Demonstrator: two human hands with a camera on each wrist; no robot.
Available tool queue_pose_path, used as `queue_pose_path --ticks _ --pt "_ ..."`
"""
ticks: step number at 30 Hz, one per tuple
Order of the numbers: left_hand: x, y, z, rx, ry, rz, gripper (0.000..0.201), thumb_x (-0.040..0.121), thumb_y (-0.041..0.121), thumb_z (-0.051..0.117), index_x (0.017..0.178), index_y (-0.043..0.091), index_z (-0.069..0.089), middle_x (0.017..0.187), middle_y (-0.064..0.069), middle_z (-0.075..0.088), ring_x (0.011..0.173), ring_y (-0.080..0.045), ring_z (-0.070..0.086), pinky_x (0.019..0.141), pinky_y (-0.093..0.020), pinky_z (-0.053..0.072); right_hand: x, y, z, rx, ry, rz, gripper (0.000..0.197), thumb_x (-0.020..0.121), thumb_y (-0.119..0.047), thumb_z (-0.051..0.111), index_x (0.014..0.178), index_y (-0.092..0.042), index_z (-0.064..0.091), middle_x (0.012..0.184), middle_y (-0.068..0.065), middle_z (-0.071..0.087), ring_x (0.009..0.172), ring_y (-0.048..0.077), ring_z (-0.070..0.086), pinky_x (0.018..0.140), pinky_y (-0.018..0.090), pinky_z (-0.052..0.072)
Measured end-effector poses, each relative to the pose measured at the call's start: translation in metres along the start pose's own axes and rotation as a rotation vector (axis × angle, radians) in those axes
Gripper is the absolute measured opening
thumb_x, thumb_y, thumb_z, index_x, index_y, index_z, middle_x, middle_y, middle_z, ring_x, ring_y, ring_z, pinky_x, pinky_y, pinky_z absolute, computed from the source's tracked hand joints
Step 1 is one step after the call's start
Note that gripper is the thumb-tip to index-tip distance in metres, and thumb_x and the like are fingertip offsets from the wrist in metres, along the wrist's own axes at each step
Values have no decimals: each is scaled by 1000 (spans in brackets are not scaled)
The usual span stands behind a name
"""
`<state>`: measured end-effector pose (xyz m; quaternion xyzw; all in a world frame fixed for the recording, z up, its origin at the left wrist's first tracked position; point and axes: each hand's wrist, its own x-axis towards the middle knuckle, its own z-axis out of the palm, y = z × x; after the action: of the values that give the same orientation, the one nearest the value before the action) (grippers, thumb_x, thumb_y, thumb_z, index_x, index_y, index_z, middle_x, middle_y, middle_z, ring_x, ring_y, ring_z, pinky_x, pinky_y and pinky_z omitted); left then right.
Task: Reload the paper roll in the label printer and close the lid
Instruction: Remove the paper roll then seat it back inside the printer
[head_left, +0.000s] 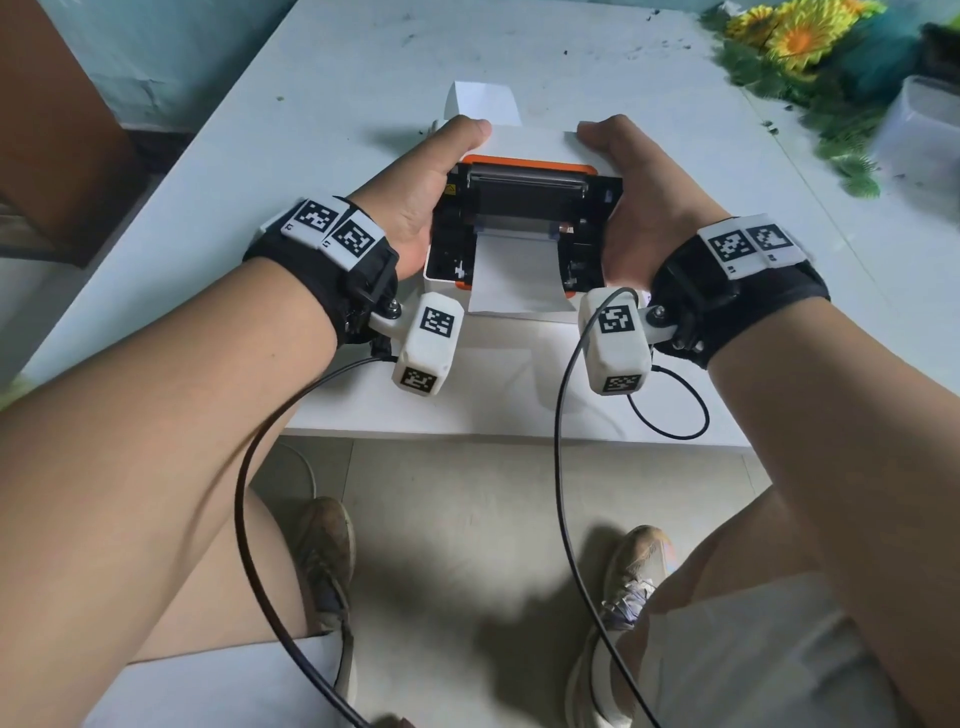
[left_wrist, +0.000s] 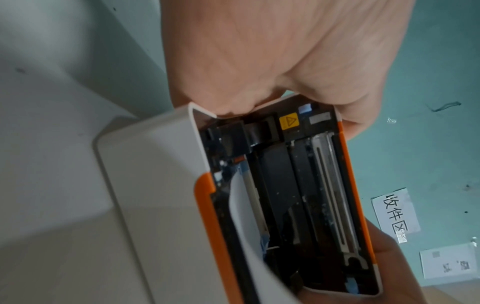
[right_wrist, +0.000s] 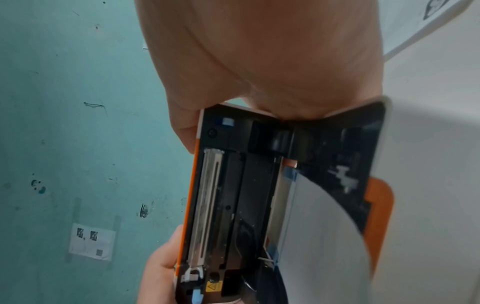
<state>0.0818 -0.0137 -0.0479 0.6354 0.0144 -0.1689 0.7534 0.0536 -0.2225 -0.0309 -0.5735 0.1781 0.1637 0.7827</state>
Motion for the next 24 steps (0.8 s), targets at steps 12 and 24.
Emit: queue_pose_path --ticks 12,24 --pt "-3 0 -1 -28 -48 -1 26 106 39 60 124 23 69 103 -3 77 88 -22 77 78 -37 63 1 2 -1 23 -44 18 79 87 -47 79 155 -12 60 151 15 68 133 41 71 110 67 52" --pt "-7 1 -4 -84 -110 25 21 109 31 56 118 18 70 95 -2 81 84 -20 79 72 -32 63 4 4 -5 68 -64 22 61 90 -43 80 140 -10 72 156 15 62 138 42 66 111 68 50"
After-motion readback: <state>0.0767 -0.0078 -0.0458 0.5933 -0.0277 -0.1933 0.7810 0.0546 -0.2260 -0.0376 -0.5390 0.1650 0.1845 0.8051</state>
